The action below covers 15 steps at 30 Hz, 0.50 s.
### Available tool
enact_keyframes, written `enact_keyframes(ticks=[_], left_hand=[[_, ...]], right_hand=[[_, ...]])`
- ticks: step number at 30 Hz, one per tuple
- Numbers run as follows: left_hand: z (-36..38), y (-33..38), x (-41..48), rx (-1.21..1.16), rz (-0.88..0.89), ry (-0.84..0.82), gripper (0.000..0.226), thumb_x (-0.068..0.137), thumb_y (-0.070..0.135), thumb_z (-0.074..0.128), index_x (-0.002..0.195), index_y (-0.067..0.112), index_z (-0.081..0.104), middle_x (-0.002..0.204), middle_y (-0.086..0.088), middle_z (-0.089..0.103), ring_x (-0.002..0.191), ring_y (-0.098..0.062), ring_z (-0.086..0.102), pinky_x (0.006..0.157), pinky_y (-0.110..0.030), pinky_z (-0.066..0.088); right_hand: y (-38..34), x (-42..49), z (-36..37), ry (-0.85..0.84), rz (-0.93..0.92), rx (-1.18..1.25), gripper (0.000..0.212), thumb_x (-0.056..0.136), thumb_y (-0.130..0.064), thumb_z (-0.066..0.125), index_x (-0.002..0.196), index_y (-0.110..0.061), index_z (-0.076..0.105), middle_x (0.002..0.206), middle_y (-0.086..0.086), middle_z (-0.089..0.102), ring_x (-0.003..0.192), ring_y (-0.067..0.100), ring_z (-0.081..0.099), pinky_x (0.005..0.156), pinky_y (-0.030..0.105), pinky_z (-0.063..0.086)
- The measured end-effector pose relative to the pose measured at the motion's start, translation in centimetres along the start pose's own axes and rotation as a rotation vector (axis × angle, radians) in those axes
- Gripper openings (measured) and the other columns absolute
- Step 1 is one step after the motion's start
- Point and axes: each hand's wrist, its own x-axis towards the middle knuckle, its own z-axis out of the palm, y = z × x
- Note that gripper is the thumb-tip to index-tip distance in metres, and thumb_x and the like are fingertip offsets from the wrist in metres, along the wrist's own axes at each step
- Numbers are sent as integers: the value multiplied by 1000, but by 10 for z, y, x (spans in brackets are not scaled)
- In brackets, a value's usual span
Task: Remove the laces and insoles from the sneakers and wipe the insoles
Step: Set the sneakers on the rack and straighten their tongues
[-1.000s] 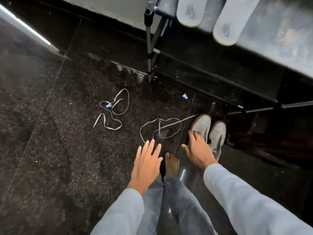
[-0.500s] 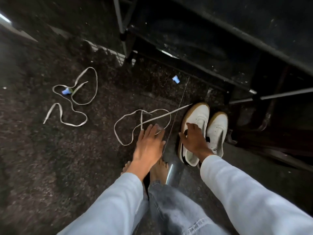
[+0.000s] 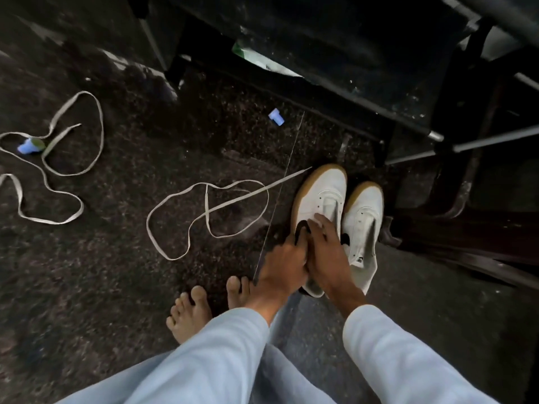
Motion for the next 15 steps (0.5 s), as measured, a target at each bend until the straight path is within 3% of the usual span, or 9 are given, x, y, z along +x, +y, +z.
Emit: enact_keyframes(ticks=[2, 6, 10, 15], left_hand=[[4, 4, 8, 63, -25, 2, 76, 90, 11, 57, 155, 7, 19, 131, -19, 55, 108, -39, 65, 85, -47, 56], [8, 9, 20, 82, -36, -1, 43, 96, 8, 50, 139, 3, 45, 120, -18, 65, 103, -37, 67, 85, -44, 55], [1, 7, 18, -36, -152, 30, 45, 99, 11, 40, 144, 7, 37, 118, -22, 66, 110, -42, 63, 93, -48, 53], [-35, 10, -14, -114, -212, 48, 42, 99, 9, 43, 140, 12, 48, 114, -23, 69, 111, -43, 64, 94, -48, 52]], right_hand=[[3, 0, 1, 2, -10, 33, 58, 93, 1, 59, 149, -7, 49, 164, 10, 32, 146, 28, 45, 108, 42, 52], [0, -2, -3, 52, -15, 75, 56, 96, 1, 56, 150, -9, 49, 164, 9, 34, 147, 28, 42, 109, 41, 48], [-4, -17, -13, 180, 80, 118, 45, 99, -2, 57, 144, -3, 54, 157, 16, 40, 145, 31, 37, 117, 32, 32], [-13, -46, -41, 131, 239, 256, 60, 101, -14, 61, 155, -4, 36, 161, 15, 33, 149, 28, 33, 118, 19, 18]])
